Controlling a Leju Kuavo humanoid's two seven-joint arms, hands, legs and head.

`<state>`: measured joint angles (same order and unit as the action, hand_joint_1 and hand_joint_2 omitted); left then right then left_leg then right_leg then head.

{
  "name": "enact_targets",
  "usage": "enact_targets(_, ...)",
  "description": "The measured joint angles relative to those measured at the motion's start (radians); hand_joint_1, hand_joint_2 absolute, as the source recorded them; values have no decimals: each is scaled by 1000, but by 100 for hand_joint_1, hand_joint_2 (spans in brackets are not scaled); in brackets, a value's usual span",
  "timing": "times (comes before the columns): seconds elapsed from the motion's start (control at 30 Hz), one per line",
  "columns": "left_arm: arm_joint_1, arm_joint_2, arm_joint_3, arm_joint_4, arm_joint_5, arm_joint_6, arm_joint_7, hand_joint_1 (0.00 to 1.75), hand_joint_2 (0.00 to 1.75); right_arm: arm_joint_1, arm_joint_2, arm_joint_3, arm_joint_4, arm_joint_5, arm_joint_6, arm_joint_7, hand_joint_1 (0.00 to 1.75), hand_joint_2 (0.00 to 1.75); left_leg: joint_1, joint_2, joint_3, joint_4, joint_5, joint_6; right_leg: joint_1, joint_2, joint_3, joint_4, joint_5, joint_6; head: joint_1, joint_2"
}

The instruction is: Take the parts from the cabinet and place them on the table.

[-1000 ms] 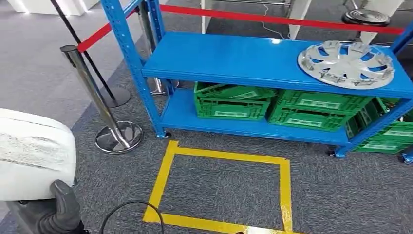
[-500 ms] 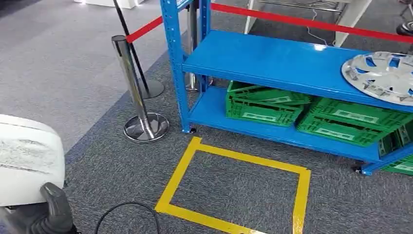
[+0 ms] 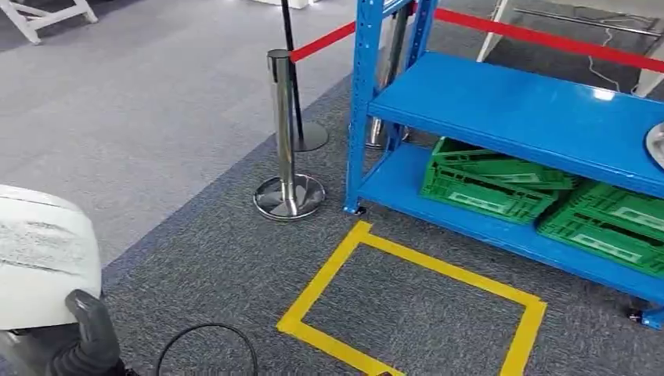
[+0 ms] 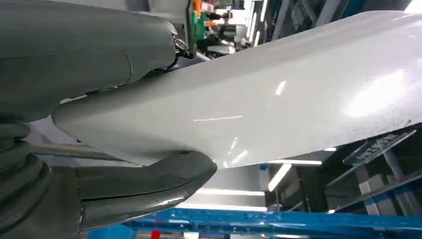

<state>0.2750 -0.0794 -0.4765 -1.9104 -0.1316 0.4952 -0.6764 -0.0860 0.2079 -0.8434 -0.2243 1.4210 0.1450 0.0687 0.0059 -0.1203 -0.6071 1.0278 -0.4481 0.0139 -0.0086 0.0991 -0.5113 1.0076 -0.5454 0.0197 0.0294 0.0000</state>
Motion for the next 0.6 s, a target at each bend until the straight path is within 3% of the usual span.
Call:
enact_targets(0.03,1,1,0,0,5,-2,0,175,175,-1,0,0,0,-1,2,0,0,0,4,-14,-4,-4,6,-10,4,-10,3,3,2,-7,0,0)
enact_targets(0.07,1,2,-1,0,10,-10,0,175,175,-2,1,0,0,-3,4,0,0,0,1,-27,-7,-2,10,-15,-1,-25,5,-4,9,-17,-1,0)
enact_targets(0.1,2,2,-1,0,19,-20,0,175,175,-3,2,0,0,-2,6,3,0,0,-1,18,-10,10,-1,-16,-3,-44,8,-9,14,-24,-1,0)
enact_targets(0.13,-1,3,0,0,24,-28,0,175,175,0,2,0,0,-2,8,3,0,0,-5,71,-27,46,-30,-21,-2,-59,9,-10,14,-27,-11,0)
enact_targets(0.17,-4,3,-1,0,28,-34,0,175,175,3,2,0,-1,-2,11,3,0,0,-3,93,-56,113,-70,-27,1,-77,9,-10,13,-30,-13,0)
enact_targets(0.23,-3,4,0,0,30,-38,0,175,175,5,2,0,-1,-1,11,4,0,0,2,108,-122,268,-136,-33,6,-112,7,-9,11,-34,-13,0)
enact_targets(0.27,-2,5,0,1,31,-39,0,175,175,5,1,0,-2,0,11,5,0,0,4,109,-133,300,-140,-34,7,-127,7,-9,10,-34,-13,0)
enact_targets(0.3,-2,5,0,1,33,-41,0,175,175,5,0,0,-2,1,11,5,0,0,5,111,-123,287,-123,-34,8,-142,7,-9,9,-35,-13,0)
enact_targets(0.37,-2,5,0,1,42,-58,0,175,175,5,0,-1,-3,1,12,11,0,0,4,125,-44,142,-43,-29,9,-167,12,-9,5,-34,-13,0)
enact_targets(0.4,-2,5,1,1,45,-70,0,175,175,5,0,-1,-4,0,17,18,0,0,1,160,6,49,-7,-23,10,-176,15,-9,2,-32,-13,0)
enact_targets(0.43,-6,4,1,1,48,-80,0,175,175,6,-1,-2,-4,-1,24,23,0,0,-13,211,26,12,-29,-18,17,-184,16,-10,0,-28,-13,0)
enact_targets(0.47,-10,3,1,2,50,-93,0,175,175,5,-2,-2,-4,-2,34,28,0,0,-15,204,23,1,-24,-8,22,-192,12,-7,-3,-21,-15,0)
enact_targets(0.57,-9,-2,6,3,53,-106,0,175,175,2,-6,-3,-11,-2,53,33,0,0,-15,172,16,-3,-22,4,24,-225,23,-15,-5,-10,-12,0)
enact_targets(0.6,-10,-5,7,3,51,-109,0,175,175,3,-7,-4,-13,-2,53,33,0,0,-4,159,23,-16,-14,12,23,-220,13,-12,-15,-4,-11,0)
